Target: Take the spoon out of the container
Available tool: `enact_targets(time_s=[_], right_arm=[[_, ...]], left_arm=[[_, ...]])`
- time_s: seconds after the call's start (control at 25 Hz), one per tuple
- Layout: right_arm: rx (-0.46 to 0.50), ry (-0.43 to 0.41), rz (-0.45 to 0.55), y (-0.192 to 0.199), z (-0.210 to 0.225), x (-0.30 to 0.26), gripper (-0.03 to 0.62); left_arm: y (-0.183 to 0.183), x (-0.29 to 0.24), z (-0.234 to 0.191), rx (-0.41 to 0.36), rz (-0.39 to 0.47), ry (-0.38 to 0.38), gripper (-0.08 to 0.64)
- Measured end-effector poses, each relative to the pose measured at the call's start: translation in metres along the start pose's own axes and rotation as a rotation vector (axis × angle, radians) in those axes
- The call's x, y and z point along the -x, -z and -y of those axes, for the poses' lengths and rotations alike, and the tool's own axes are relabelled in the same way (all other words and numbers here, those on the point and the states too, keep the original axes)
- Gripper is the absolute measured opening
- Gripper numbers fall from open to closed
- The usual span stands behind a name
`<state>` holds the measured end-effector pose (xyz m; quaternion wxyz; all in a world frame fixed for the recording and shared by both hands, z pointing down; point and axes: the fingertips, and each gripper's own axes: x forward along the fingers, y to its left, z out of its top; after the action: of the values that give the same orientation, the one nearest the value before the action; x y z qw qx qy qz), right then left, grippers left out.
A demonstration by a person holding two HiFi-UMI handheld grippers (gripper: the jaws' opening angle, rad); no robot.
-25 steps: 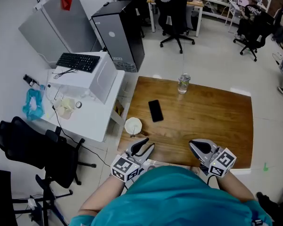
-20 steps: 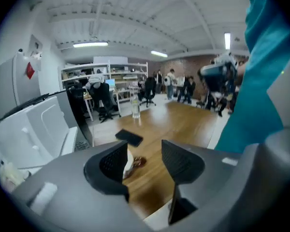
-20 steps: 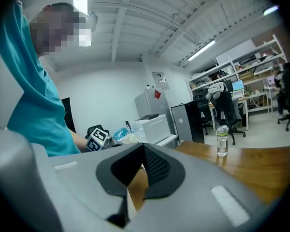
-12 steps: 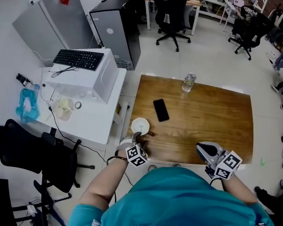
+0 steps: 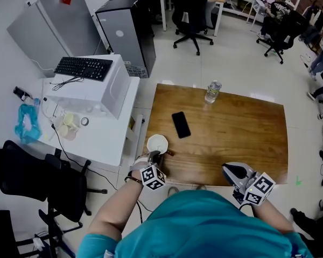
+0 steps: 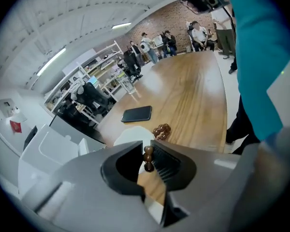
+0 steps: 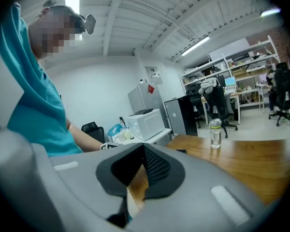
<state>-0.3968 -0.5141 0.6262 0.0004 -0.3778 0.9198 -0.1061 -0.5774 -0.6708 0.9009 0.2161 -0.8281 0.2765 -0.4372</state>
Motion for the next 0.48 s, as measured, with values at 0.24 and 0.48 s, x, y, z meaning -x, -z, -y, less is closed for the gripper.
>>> enact_targets(time_s=[0.24, 0.48], right_arm=[[-0.013, -0.022, 0.031, -0.024, -0.006, 0.001, 0.002], [0.000, -0.057, 0.112, -0.062, -0.025, 0.001, 0.002]], left_arm=[[-0.084, 0.128, -0.055, 0.266, 0.356, 0.056, 0.051], [-0.190, 0.292, -0.115, 0.649, 0.901, 0.143, 0.051]])
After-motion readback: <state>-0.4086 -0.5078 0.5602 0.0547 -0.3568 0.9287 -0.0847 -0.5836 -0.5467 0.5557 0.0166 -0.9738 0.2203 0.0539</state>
